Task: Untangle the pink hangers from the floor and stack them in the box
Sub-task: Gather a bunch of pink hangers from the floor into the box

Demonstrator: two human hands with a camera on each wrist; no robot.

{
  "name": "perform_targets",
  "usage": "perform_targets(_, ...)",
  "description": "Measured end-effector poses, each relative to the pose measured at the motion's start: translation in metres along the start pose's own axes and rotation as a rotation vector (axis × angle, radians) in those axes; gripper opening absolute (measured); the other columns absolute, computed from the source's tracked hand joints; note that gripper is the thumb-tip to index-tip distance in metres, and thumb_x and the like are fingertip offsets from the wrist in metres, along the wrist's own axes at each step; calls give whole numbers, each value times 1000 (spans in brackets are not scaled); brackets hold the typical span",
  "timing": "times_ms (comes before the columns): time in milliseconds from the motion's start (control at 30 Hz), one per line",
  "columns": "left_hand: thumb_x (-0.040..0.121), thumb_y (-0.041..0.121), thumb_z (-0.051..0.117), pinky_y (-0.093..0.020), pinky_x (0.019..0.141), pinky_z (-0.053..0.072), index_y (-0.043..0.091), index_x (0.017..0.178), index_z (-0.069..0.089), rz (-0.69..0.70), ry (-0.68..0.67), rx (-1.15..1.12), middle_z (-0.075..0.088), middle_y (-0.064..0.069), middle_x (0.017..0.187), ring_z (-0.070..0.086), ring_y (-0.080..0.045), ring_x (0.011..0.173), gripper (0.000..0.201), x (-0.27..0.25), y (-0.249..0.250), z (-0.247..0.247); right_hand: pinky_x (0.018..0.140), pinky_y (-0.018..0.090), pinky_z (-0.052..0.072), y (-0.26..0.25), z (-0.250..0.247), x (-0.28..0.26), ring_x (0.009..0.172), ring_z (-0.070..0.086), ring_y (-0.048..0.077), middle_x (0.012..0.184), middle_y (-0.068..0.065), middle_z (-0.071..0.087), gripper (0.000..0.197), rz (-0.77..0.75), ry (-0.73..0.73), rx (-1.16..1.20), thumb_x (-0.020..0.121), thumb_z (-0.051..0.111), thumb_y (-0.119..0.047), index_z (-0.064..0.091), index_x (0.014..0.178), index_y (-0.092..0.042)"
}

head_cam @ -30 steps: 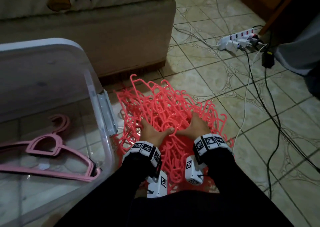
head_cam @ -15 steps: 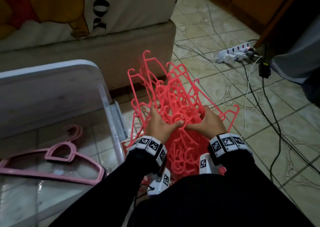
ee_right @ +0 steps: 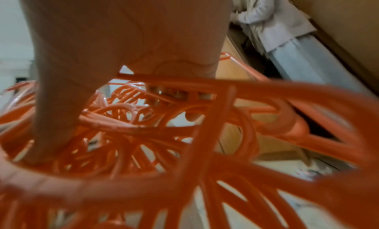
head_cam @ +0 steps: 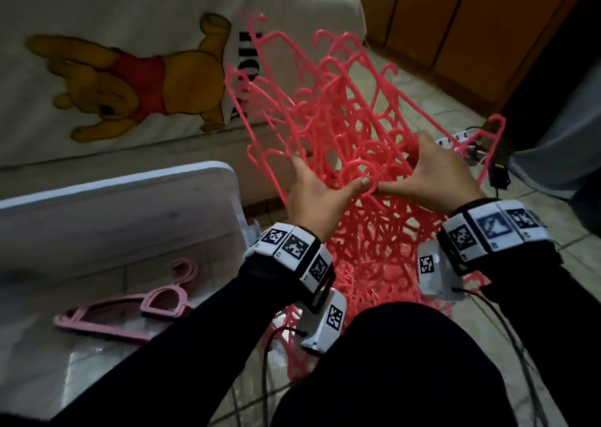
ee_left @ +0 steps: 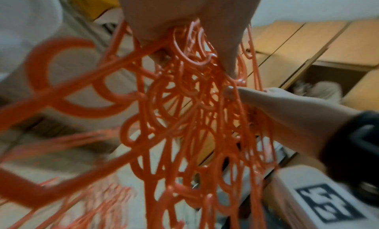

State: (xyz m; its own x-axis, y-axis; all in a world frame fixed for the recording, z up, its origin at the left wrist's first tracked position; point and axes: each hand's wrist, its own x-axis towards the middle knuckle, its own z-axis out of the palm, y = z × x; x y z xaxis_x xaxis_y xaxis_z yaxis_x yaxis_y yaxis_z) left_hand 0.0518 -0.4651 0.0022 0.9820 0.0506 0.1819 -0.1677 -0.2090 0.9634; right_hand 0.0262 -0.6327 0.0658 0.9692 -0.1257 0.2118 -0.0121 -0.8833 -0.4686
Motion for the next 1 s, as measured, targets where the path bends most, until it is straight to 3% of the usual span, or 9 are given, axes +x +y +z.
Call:
perform_targets(167, 63, 51, 83, -15, 91, 29, 13, 144, 21, 94, 186, 21, 50, -2, 135, 47, -9, 116, 109, -3, 40, -39, 82, 40, 52, -54, -32, 11, 89, 62, 15, 104, -5, 64, 87, -147, -3, 21, 47, 79, -64, 47, 118, -24)
perform_targets(267, 60, 54, 83, -17, 92, 31, 12, 142, 23, 120, 275, 27, 50, -4, 137, 46, -6, 113, 110, -4, 52, -77, 83, 38, 52, -93, -34, 17, 93, 63, 14, 109, -7, 64, 88, -243, -9, 26, 51, 81, -60, 48, 122, -22)
perform_targets(400, 58, 51, 85, -24, 99, 37, 12, 140, 24, 104, 378, -10, 52, 0, 129, 52, -15, 119, 110, -12, 47, -133, 82, 40, 53, -149, -16, 21, 95, 64, 19, 107, -1, 67, 79, -358, -73, 19, 54, 82, -55, 49, 117, -19)
perform_targets(600, 60, 43, 86, -25, 89, 39, 19, 114, 29, -6, 565, 12, 51, 7, 106, 53, -14, 103, 83, -39, 9, -203, 71, 39, 55, -218, 39, 13, 84, 63, 17, 99, -4, 65, 78, -505, -226, -74, 55, 79, -61, 45, 113, -21)
perform_targets(700, 61, 36, 87, -26, 100, 37, 11, 136, 24, -71, 599, 2, 49, -2, 124, 51, -15, 114, 101, -50, -18, -234, 60, 34, 52, -241, 80, 8, 75, 62, 16, 87, -6, 61, 69, -530, -312, -66, 58, 78, -60, 43, 104, -22)
perform_targets(767, 61, 35, 87, -23, 96, 34, 8, 140, 21, -112, 611, 45, 49, -6, 125, 51, -19, 117, 106, -56, -33, -253, 58, 34, 52, -252, 111, 2, 73, 62, 14, 84, -7, 61, 70, -521, -359, -45, 58, 78, -61, 42, 103, -22)
perform_targets(867, 61, 36, 88, -21, 93, 28, 6, 142, 21, -160, 620, 154, 49, -14, 131, 48, -19, 118, 109, -63, -55, -280, 62, 33, 53, -263, 152, -8, 74, 63, 12, 86, -9, 62, 69, -492, -405, 2, 59, 77, -62, 42, 103, -23)
perform_targets(933, 60, 40, 87, -28, 101, 29, 4, 142, 20, -203, 591, 186, 44, -18, 139, 45, -27, 126, 112, -65, -67, -293, 64, 31, 52, -267, 175, -13, 77, 63, 13, 87, -7, 62, 66, -460, -442, 88, 61, 81, -54, 42, 104, -21)
perform_targets(1000, 59, 42, 87, -37, 110, 27, 2, 142, 18, -256, 552, 203, 37, -20, 145, 38, -30, 133, 115, -66, -78, -303, 74, 36, 53, -270, 191, -18, 87, 62, 17, 95, -2, 63, 68, -439, -447, 107, 61, 82, -50, 43, 107, -18)
